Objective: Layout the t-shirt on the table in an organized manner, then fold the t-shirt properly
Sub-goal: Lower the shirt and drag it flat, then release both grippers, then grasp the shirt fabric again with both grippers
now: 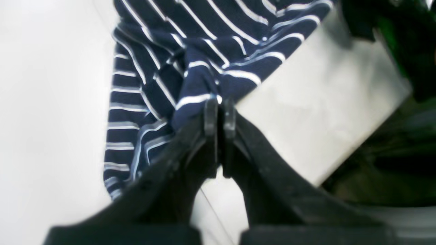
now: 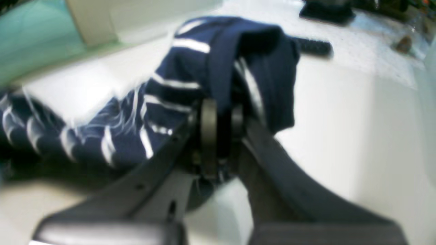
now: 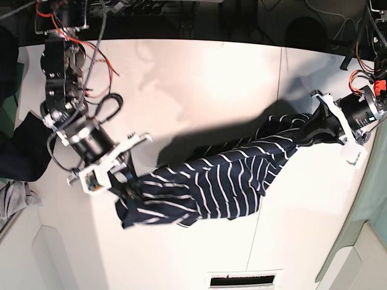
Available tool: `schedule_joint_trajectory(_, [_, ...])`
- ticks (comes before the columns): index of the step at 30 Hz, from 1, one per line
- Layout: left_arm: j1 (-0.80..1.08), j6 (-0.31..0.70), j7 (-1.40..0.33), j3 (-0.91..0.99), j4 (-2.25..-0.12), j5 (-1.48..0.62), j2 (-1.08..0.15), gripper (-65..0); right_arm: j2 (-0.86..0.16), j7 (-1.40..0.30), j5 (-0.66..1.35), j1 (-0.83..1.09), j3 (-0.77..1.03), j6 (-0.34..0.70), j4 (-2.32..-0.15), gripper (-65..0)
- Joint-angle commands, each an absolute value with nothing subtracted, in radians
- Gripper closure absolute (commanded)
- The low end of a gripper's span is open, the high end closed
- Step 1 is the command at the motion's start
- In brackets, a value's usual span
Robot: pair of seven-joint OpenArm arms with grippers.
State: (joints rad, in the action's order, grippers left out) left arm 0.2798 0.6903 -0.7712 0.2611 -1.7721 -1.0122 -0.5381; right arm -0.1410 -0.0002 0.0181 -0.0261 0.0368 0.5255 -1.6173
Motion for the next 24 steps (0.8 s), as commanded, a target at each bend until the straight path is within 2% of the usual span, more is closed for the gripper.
schedule_joint_trajectory(1, [0.297,0.698,-0.760,0.270,-1.785,-1.036,-0.562,0.0,-0.155,0.033,0.041,0.014,0.062,0.527,-1.658,0.0])
schedule_joint_trajectory(3, [0.337,0.698,-0.760,0.269,-1.785,-1.036,-0.562,-0.5,-0.176,0.030,0.078,0.101,0.112,0.527,-1.661,0.0])
schedule_joint_trajectory(5, [0.370,0.698,-0.748,0.266,-1.785,-1.036,-0.561,-9.0,-0.176,0.002,0.092,0.160,0.165,0.518,-1.631,0.0])
schedule_joint_trajectory(6, [0.384,0.698,-0.731,0.266,-1.784,-1.035,-0.560,-14.3,-0.176,-0.013,0.098,0.178,0.186,0.509,-1.607,-6.5])
schedule_joint_trajectory(8, [0.406,0.698,-0.686,0.266,-1.784,-1.035,-0.559,-24.9,-0.176,-0.023,0.114,0.197,0.221,0.466,-1.547,-31.7])
schedule_joint_trajectory(9, [0.415,0.698,-0.667,0.266,-1.784,-1.034,-0.559,-29.1,-0.176,-0.024,0.127,0.200,0.239,0.455,-1.516,-41.9])
schedule_joint_trajectory(10, [0.421,0.698,-0.653,0.266,-1.784,-1.027,-0.559,-31.6,-0.176,-0.025,0.145,0.200,0.258,0.456,-1.490,-46.0])
schedule_joint_trajectory(13, [0.421,0.698,-0.652,0.266,-1.784,-1.014,-0.560,-32.1,-0.160,-0.027,0.228,0.200,0.325,0.464,-1.468,-45.3])
schedule_joint_trajectory(16, [0.414,0.698,-0.648,0.266,-1.784,-1.013,-0.559,-32.0,-0.128,-0.027,0.336,0.184,0.402,0.554,-1.502,-45.3])
schedule_joint_trajectory(18, [0.397,0.698,-0.642,0.266,-1.784,-1.013,-0.560,-32.0,-0.105,-0.027,0.380,0.165,0.432,0.566,-1.538,-45.3])
schedule_joint_trajectory(24, [0.323,0.698,-0.619,0.266,-1.784,-0.967,-0.559,-32.0,-0.068,-0.029,0.335,0.044,0.394,0.563,-1.558,-45.3])
